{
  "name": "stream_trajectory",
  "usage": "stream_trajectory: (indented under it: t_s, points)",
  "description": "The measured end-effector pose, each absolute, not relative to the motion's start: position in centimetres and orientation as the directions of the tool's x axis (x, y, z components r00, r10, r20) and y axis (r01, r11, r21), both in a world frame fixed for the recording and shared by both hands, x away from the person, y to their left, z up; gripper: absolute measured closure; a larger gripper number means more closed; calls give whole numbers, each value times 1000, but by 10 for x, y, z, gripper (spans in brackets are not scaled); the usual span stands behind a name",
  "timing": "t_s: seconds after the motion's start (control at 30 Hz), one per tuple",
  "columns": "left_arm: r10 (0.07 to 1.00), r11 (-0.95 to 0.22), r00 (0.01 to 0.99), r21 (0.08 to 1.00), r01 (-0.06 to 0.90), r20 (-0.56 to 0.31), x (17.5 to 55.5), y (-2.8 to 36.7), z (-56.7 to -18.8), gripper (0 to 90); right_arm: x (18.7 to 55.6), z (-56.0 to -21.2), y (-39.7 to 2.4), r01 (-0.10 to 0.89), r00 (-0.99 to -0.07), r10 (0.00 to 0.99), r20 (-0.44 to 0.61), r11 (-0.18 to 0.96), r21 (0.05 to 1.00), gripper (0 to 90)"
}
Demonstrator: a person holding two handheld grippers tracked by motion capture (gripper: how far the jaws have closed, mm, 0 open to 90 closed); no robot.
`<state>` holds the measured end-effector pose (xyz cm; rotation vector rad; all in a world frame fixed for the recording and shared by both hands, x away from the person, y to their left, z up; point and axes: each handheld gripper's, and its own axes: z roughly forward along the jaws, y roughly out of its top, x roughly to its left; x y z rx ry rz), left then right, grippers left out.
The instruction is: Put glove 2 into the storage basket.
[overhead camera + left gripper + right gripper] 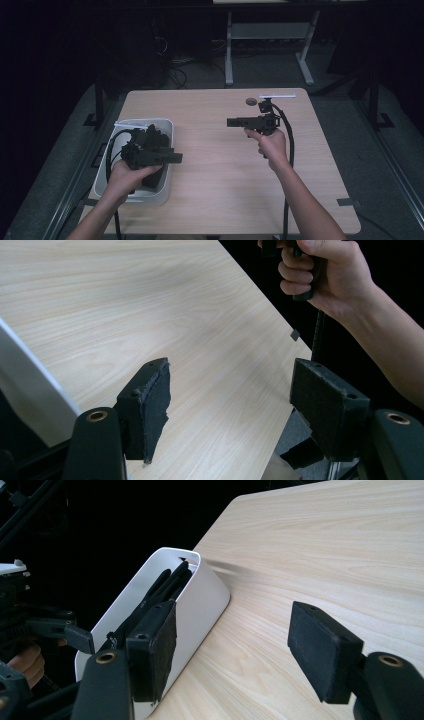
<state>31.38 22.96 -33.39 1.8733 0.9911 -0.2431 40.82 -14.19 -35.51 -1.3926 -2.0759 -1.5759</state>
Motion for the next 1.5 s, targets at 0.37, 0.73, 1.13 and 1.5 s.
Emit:
stream_trajectory:
  t_s: [0.37,0.73,1.13,1.5]
  points:
    - [518,-220,652,650,728,-554,316,215,-338,321,405,-361,-155,765,-523,558,644,-26,644,357]
    - [503,-242,665,649,721,-552,317,201,-341,322,400,-370,-173,768,-500,562,659,-64,637,357]
    - [495,-260,669,640,723,-554,319,185,-345,316,394,-377,-192,775,-481,570,666,-80,627,357]
    - [476,-281,683,640,715,-554,319,171,-349,313,386,-378,-208,773,-470,584,662,-91,628,352]
